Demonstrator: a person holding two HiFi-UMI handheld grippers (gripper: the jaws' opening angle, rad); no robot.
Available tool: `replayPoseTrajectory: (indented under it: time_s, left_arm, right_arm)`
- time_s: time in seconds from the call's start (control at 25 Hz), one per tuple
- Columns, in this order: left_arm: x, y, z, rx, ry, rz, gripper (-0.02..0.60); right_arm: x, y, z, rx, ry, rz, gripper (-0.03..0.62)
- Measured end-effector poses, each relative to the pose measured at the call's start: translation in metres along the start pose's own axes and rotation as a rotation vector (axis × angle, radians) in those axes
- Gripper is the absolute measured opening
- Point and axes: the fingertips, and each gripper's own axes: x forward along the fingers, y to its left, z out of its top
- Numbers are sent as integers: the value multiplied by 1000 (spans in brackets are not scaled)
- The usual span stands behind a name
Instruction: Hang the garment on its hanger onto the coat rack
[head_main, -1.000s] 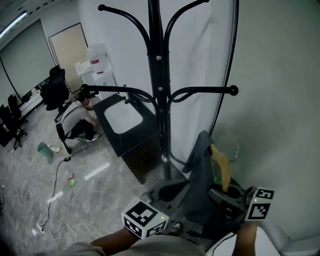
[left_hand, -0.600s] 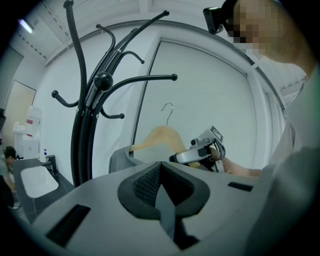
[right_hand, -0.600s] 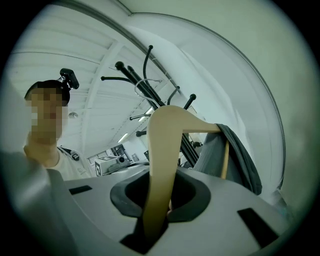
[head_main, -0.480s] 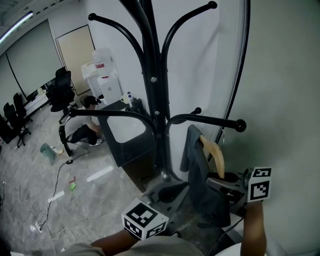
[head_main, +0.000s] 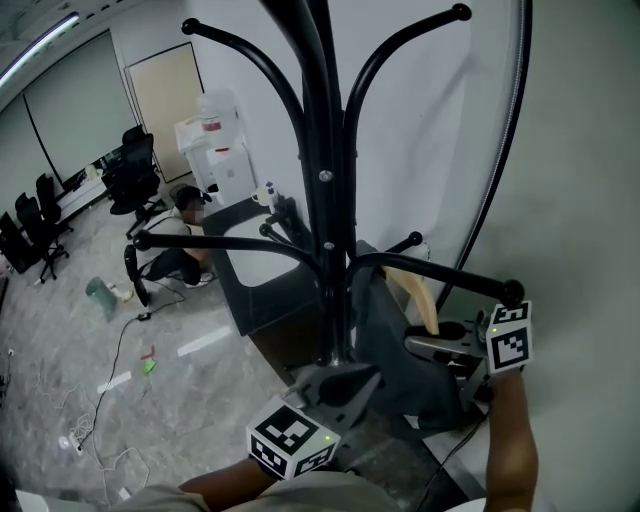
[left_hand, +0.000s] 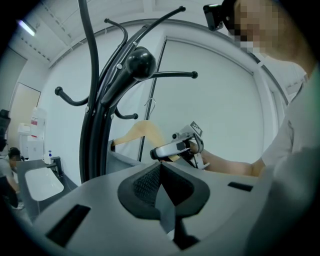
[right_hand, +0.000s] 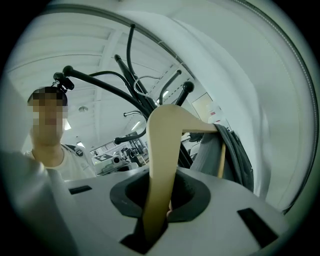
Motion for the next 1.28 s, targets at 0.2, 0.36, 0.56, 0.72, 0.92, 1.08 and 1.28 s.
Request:
replayPoseTrajectory:
  time_s: [0.2, 0.36, 0.56, 0.72, 0.92, 1.08, 1.28]
  left_arm:
    - [4, 7, -1, 3, 3, 11, 5]
    - [6, 10, 0, 4, 5, 17, 5]
    - [7, 14, 0, -4, 8, 27, 5]
    - [6, 18, -2, -8, 11, 29, 5]
    - [3, 20, -5, -12, 11, 26, 5]
    - [5, 17, -6, -15, 9, 15, 5]
    - [7, 10, -6, -16, 8, -3, 5]
  right_arm:
    - [15, -19, -2, 12, 41, 38, 60]
    - [24, -30, -9, 34, 61, 53, 58]
    - [34, -43, -19, 74, 84, 80, 58]
    - [43, -53, -26, 87, 105, 92, 60]
    - [50, -62, -29, -34, 116, -15, 66]
    - [41, -66, -16, -123, 73, -148, 111]
    - [35, -64, -15, -119, 41, -171, 112]
